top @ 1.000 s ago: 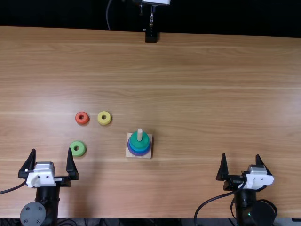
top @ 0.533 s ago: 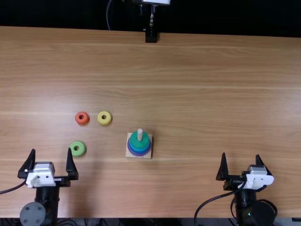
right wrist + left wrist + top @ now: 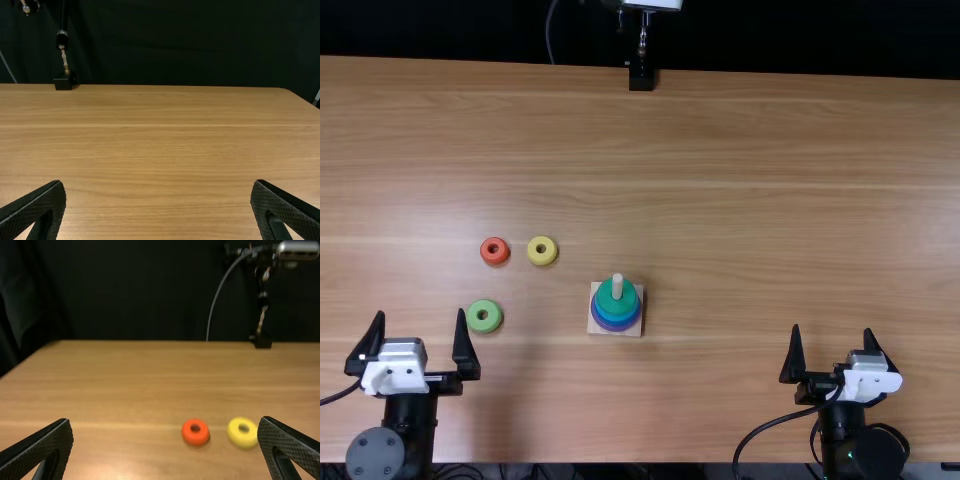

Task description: Build the Hanoi tower: stack the rings onto the peg from bottom to top in this color order: purple, dark blue, light blue, dark green, light green, yellow, orange.

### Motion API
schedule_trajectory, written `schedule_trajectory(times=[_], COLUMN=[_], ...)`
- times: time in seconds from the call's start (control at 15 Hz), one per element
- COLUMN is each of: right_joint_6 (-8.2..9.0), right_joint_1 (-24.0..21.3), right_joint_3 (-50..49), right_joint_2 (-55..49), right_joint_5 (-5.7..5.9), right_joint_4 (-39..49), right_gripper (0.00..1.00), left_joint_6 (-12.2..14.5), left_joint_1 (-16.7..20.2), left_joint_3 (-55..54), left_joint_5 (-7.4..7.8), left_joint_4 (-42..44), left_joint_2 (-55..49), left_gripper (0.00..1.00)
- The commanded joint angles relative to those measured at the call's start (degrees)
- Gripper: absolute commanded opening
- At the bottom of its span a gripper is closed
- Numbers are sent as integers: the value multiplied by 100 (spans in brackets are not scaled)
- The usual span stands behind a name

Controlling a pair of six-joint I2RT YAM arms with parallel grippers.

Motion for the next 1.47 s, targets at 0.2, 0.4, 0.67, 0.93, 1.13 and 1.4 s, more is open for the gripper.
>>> schedule_trajectory(times=[0.2,0.4,0.67,0.93,1.13,1.4], right_joint_6=[45,45,45,45,45,45], right_joint_1=[-43,-43,-43,-43,-43,-43], right_joint_3=[-86,-86,-86,-86,-86,-86], right_joint_2=[-73,-73,-73,-73,-73,-73], right_joint_5=[114,114,114,114,114,114], right_joint_4=[-112,-112,-112,-112,-112,-112], right_gripper=[100,100,100,100,100,100], left_joint_6=[-1,31,-1,42,10,21], left_joint_1=[-29,-152,-144,-152,-144,-443], left_joint_3=[1478,2287,2831,3157,3165,3368], left_joint_5=[411,632,548,759,1065,1086], left_joint_4=[22,-30,-1254,-2119,-2467,-2984], left_joint_2=[1289,2511,3741,4796,5517,6343], left_gripper=[100,100,100,100,100,100])
